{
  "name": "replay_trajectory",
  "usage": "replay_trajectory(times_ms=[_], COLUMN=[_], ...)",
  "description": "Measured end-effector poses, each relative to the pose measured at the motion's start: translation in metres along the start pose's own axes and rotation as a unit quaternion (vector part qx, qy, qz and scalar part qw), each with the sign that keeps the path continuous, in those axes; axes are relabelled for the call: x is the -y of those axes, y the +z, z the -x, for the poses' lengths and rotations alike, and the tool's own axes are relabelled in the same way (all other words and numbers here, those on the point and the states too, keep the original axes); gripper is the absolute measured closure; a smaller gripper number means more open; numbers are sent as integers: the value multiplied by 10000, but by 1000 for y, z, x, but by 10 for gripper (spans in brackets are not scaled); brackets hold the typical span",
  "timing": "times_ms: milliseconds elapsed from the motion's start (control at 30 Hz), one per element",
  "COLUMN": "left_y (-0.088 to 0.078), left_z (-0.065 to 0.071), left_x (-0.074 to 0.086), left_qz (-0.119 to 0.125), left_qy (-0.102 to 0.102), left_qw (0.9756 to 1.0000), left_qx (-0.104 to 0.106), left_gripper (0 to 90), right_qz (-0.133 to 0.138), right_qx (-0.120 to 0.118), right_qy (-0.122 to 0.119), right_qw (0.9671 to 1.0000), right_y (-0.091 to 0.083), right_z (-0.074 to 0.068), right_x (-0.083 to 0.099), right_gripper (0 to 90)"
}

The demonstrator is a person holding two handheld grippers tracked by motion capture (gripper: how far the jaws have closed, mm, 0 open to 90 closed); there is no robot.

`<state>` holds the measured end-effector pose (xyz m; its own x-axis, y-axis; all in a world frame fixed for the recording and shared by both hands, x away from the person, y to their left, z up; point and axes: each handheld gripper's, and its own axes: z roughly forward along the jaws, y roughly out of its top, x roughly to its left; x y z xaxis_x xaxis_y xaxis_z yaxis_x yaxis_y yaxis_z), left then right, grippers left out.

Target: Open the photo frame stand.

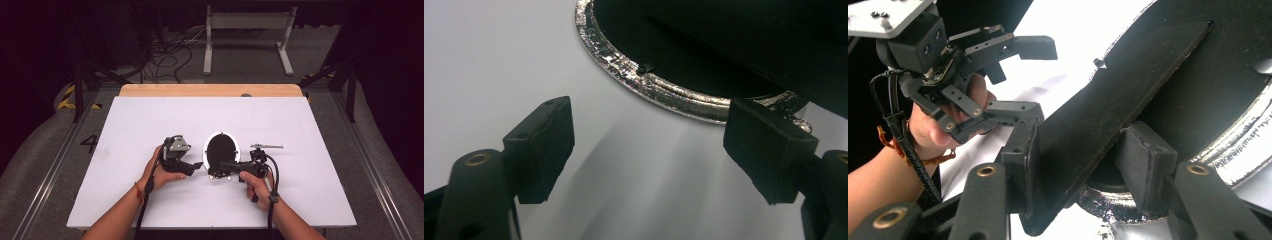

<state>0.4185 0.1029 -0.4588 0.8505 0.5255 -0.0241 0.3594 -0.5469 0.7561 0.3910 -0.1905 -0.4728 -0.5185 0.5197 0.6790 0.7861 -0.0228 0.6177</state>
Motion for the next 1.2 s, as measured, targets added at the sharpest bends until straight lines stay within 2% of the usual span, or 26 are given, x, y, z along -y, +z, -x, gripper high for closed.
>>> replay_trajectory(times_ms=[33,67,133,200,300,367,467,567,633,667,733,800,900,1033,1100,1200], left_y=[2,5,6,7,6,8,13,18,17,17,17,18,17,18,18,16], left_z=[0,-1,-2,-6,-10,-12,-12,-14,-14,-14,-14,-15,-14,-18,-18,-18], left_x=[0,0,1,-1,-7,-10,-10,-8,-8,-8,-8,-10,-12,-11,-11,-12], left_qz=[-20,-57,-40,-96,66,150,65,12,66,94,65,67,71,72,88,136], left_qy=[11,-21,-52,-108,-314,-313,-206,-281,-279,-279,-275,-316,-181,-366,-367,-224], left_qw=[10000,10000,10000,9998,9992,9991,9995,9988,9984,9981,9974,9952,9953,9921,9916,9916], left_qx=[6,32,72,152,247,246,240,408,479,541,658,924,953,1199,1236,1264], left_gripper=[214,213,210,198,199,197,199,190,174,180,180,181,219,243,243,273], right_qz=[0,-16,-16,-20,-58,-51,-87,-75,-90,-86,-108,-95,-90,-89,-91,-94], right_qx=[0,-20,-26,-35,-56,-54,-39,-60,-40,-48,-34,-45,-43,-84,-104,-152], right_qy=[0,-146,-152,-274,-421,-552,-811,-1056,-1223,-1383,-1440,-1532,-1696,-1799,-1870,-1885], right_qw=[10000,9999,9999,9996,9991,9984,9967,9944,9924,9903,9895,9881,9855,9836,9823,9819], right_y=[0,-1,-1,-2,-3,-3,-3,-3,-3,-3,-3,-3,-3,-4,-4,-5], right_z=[0,0,0,-1,-2,-3,-5,-6,-8,-10,-11,-12,-13,-13,-14,-13], right_x=[0,-1,-1,-1,-2,-1,-2,-2,-3,-3,-3,-3,-2,-2,-2,-2], right_gripper=[556,572,576,591,604,605,607,607,607,608,608,608,608,610,611,611])
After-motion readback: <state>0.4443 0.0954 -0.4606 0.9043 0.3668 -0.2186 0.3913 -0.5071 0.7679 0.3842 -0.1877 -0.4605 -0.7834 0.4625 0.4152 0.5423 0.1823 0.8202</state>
